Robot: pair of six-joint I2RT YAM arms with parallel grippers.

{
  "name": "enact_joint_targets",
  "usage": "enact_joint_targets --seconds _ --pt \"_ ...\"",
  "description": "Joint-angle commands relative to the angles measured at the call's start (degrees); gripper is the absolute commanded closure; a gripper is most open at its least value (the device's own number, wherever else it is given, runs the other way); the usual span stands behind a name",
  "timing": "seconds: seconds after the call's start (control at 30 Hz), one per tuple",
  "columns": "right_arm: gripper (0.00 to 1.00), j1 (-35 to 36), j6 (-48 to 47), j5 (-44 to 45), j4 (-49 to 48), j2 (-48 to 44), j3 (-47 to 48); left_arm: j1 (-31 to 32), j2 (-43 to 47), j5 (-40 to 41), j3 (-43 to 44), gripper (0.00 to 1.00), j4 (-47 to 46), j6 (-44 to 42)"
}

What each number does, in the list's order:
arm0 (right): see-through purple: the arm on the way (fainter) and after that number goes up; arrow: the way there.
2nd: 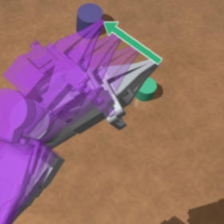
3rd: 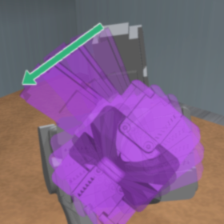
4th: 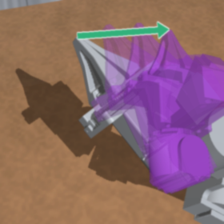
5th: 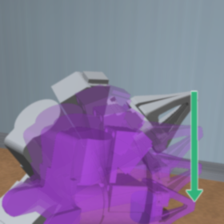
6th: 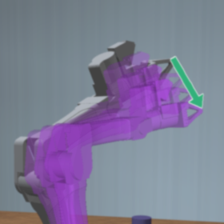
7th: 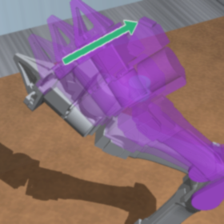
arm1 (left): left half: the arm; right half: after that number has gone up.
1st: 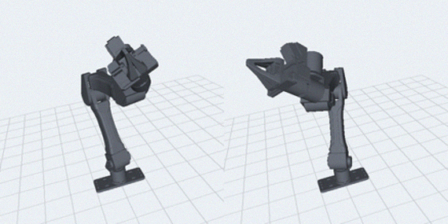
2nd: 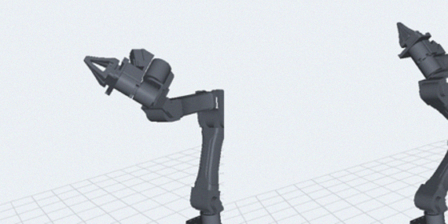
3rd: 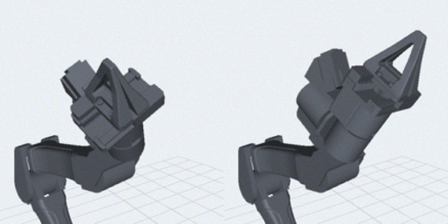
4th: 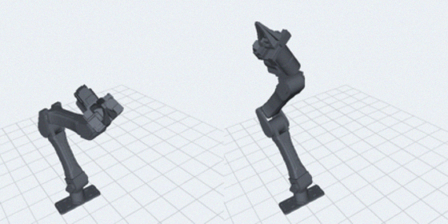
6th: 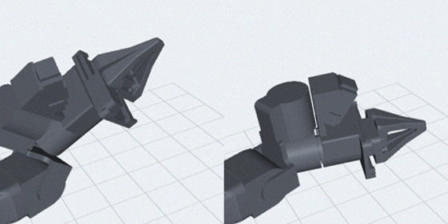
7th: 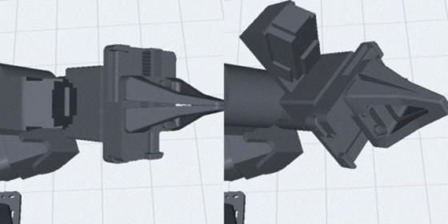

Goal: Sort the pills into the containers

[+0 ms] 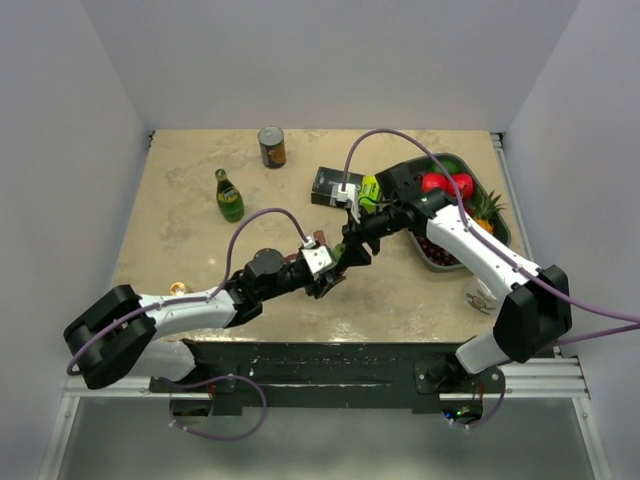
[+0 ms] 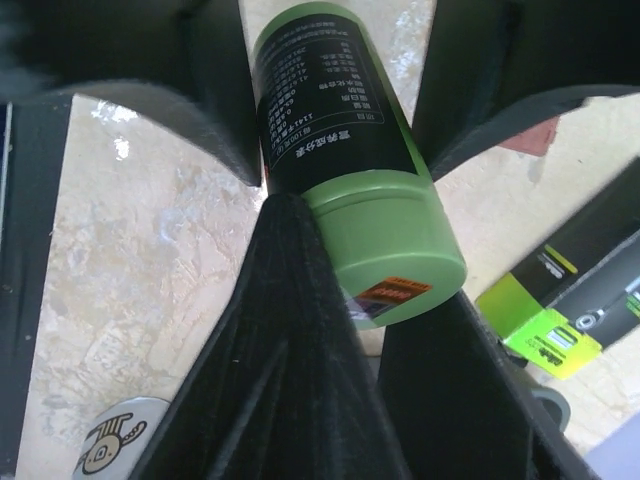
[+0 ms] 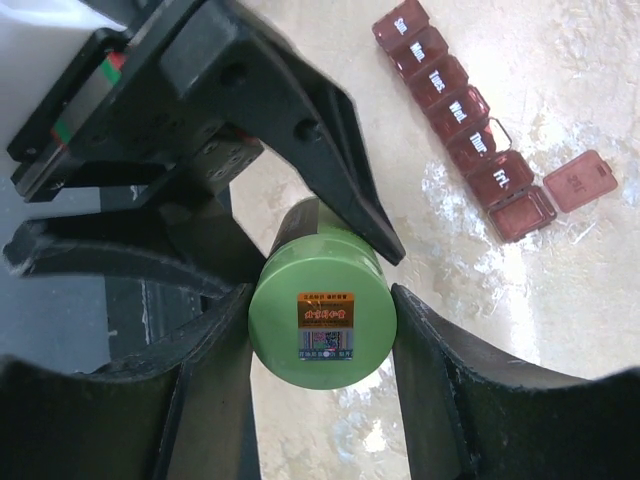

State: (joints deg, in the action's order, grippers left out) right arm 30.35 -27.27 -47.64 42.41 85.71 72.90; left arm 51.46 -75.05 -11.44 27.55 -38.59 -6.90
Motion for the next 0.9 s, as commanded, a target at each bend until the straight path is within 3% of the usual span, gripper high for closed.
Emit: enact_joint_targets --seconds 0.0,0.03,0.07,0.17,0.23,0.37,0.4,0.43,0.53,0.73,0.8,0.87 --pt "1.0 0.0 0.8 -4.4 -1.5 -1.7 0.5 0.2 -1.6 -3.8 2.2 0.54 -5.6 1.6" --pt "1.0 0.0 0.6 -4.5 -1.3 -1.8 0.5 0.2 -1.6 -4.4 1.7 0.63 -5.6 1.6" --pt "1.0 0.0 0.2 -5.3 -0.8 -1.8 0.4 0.1 -1.6 -5.6 1.5 0.8 -5.2 1.3" --pt "1.0 0.0 -4.3 -7.5 2.2 -2.1 0.0 -0.6 0.0 -9.6 -0.1 1.0 -4.0 0.7" --pt "1.0 0.0 -15.8 -9.8 10.4 -1.8 1.4 -1.6 2.4 -13.5 -1.2 1.0 -2.9 0.2" --pt "1.0 0.4 -42.2 -14.8 25.3 -1.9 2.7 -2.2 4.7 -26.9 1.4 1.0 9.1 -3.8" --pt "1.0 0.8 -50.5 -14.5 27.0 -2.5 2.5 -2.2 4.1 -29.1 2.4 1.0 11.2 -4.2" --pt "1.0 1.6 -51.4 -12.8 24.8 -4.0 2.1 -2.2 3.7 -31.0 4.4 1.0 13.2 -4.3" --pt "1.0 4.7 -44.6 -4.7 14.3 -6.8 -0.3 -2.3 1.6 -34.9 6.5 1.0 17.6 -4.3" --pt "0.98 4.8 -27.3 -2.9 4.9 -7.5 0.0 -2.3 0.5 -29.5 5.8 1.0 15.7 -2.0" --pt "0.9 4.8 -22.0 -3.0 3.6 -7.6 0.4 -2.3 0.3 -27.6 5.7 1.0 15.4 -1.6" --pt "0.66 4.8 -20.4 -4.6 3.7 -7.7 1.1 -2.2 -0.3 -24.4 5.6 1.0 14.9 -0.8"
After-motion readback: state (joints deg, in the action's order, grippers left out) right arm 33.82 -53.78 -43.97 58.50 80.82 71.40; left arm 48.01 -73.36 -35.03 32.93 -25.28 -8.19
